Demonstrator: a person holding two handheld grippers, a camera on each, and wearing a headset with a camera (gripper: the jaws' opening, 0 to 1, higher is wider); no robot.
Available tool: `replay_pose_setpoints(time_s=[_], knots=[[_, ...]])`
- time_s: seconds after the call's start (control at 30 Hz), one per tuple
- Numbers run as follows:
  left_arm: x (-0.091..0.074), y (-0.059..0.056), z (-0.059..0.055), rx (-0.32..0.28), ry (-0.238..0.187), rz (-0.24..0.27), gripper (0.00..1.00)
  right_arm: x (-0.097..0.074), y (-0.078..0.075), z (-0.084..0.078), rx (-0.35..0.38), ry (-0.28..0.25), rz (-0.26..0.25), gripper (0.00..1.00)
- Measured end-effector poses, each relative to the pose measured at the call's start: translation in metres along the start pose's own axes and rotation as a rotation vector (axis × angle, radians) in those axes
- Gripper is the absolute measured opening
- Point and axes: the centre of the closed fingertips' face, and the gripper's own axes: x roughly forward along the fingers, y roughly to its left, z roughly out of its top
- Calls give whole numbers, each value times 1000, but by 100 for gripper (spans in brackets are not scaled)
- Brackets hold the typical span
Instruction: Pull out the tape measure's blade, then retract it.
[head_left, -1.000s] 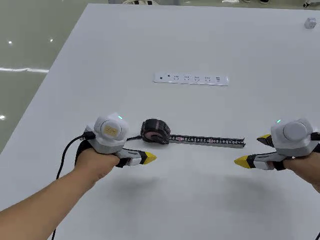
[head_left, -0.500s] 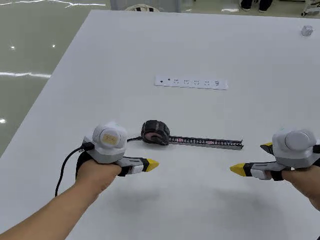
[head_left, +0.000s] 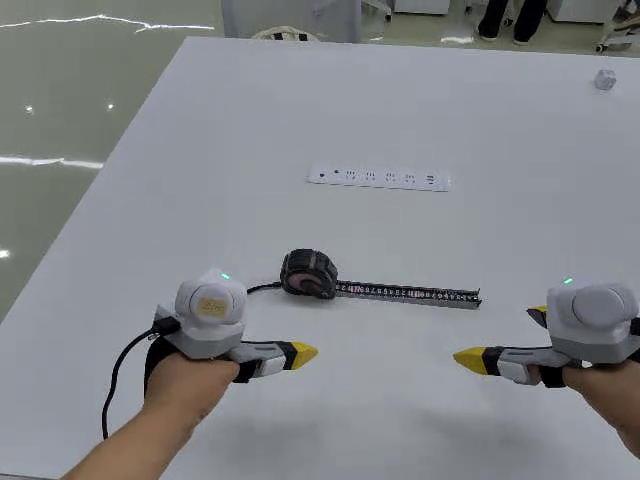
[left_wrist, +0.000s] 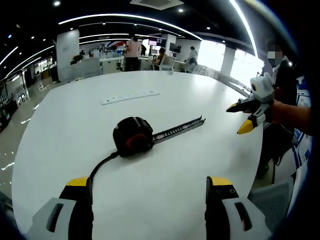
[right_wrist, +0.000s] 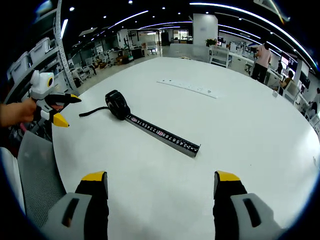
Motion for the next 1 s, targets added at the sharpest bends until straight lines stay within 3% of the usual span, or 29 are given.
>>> replay_pose_setpoints(time_s=[0.53, 1.0], knots=[[-30, -15, -11, -104, -19, 60, 97, -23, 19, -4, 49, -25, -26, 96], [-54, -25, -14, -130, -28, 92, 98, -41, 33, -9, 104, -40, -57, 100]])
